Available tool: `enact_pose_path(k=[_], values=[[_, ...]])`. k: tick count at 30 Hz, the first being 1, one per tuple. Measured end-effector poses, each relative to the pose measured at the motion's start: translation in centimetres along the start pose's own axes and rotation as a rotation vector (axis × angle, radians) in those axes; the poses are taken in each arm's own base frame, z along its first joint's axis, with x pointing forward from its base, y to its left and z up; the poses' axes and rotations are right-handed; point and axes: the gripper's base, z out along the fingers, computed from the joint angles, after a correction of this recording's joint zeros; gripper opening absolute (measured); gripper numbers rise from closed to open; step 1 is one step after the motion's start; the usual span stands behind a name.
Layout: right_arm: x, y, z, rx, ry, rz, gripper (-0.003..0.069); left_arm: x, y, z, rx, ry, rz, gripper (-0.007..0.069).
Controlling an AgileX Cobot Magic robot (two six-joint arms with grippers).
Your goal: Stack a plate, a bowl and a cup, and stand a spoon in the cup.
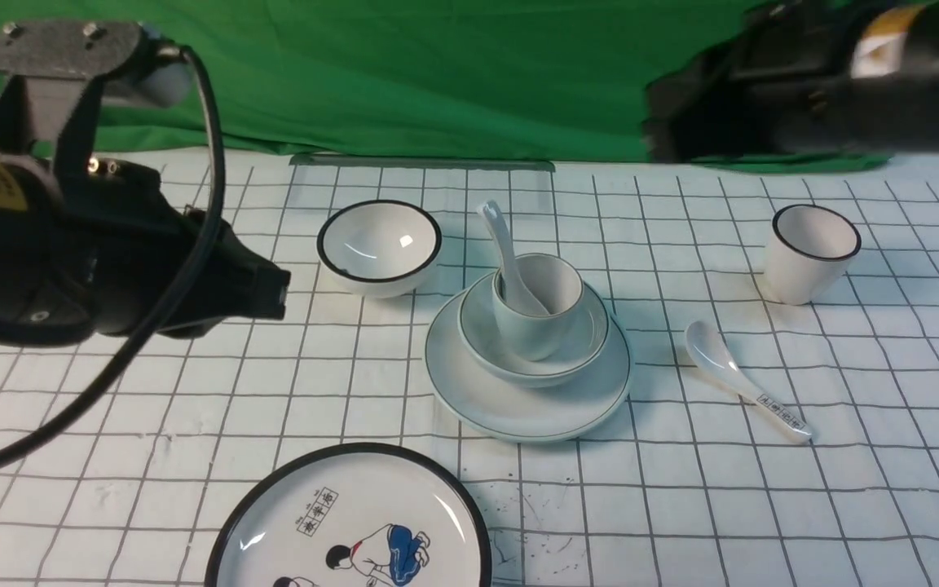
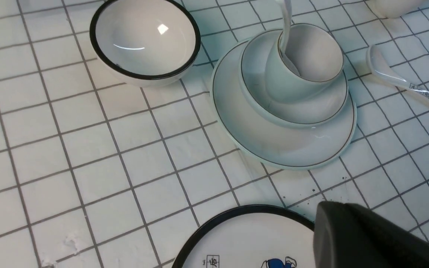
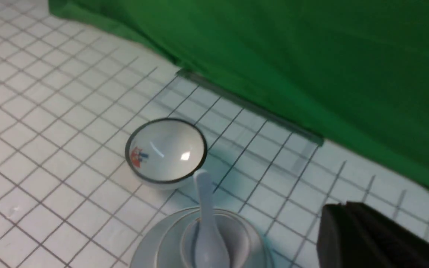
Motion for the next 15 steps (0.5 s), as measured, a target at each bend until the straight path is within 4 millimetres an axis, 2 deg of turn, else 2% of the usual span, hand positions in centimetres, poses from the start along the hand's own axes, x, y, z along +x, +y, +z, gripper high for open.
enact_pose_path(k=[1, 2, 3, 5, 6, 8, 11, 12, 13, 14, 15], values=[[-0.2, -0.1, -1.0, 0.006, -0.013, -0.001, 0.0031, 0.0, 0.0, -0.1, 0.0, -0.001, 0.0, 0.0001], [-0.3, -0.3, -3.3, 0.019, -0.045, -0.007, 0.0029, 0.1, 0.0, -0.2, 0.0, -0.001, 0.002, 0.0001], [0.3, -0.3, -7.1, 0.038, -0.097, -0.016, 0.0026, 0.2, -0.1, -0.8, -0.001, -0.023, 0.007, 0.0001], [1.6, -0.2, -9.8, 0.045, -0.139, -0.019, 0.0024, 0.6, -0.1, -1.4, -0.004, -0.046, 0.012, 0.0001], [1.8, -0.2, -10.1, 0.045, -0.145, -0.019, 0.0024, 0.7, -0.1, -1.4, -0.005, -0.051, 0.013, 0.0001], [5.1, 0.1, -13.0, 0.051, -0.208, -0.022, 0.0023, 1.8, 0.1, -2.3, -0.017, -0.104, 0.026, 0.0001], [10.1, 0.5, -14.8, 0.061, -0.316, -0.029, 0.0024, 4.2, 0.3, -3.3, -0.024, -0.15, 0.029, 0.0001], [10.4, 0.6, -14.8, 0.061, -0.324, -0.029, 0.0024, 4.4, 0.2, -3.6, -0.024, -0.167, 0.029, 0.0001], [11.7, 0.7, -15.0, 0.063, -0.359, -0.03, 0.0024, 5.4, 0.4, -3.6, -0.025, -0.176, 0.023, 0.0001], [14.1, 0.9, -15.1, 0.066, -0.414, -0.031, 0.0024, 6.9, 0.5, -4.1, -0.026, -0.215, 0.01, 0.0001], [15.1, 1.0, -15.1, 0.068, -0.459, -0.032, 0.0024, 7.7, 0.6, -4.5, -0.025, -0.252, 0.001, 0.0001]])
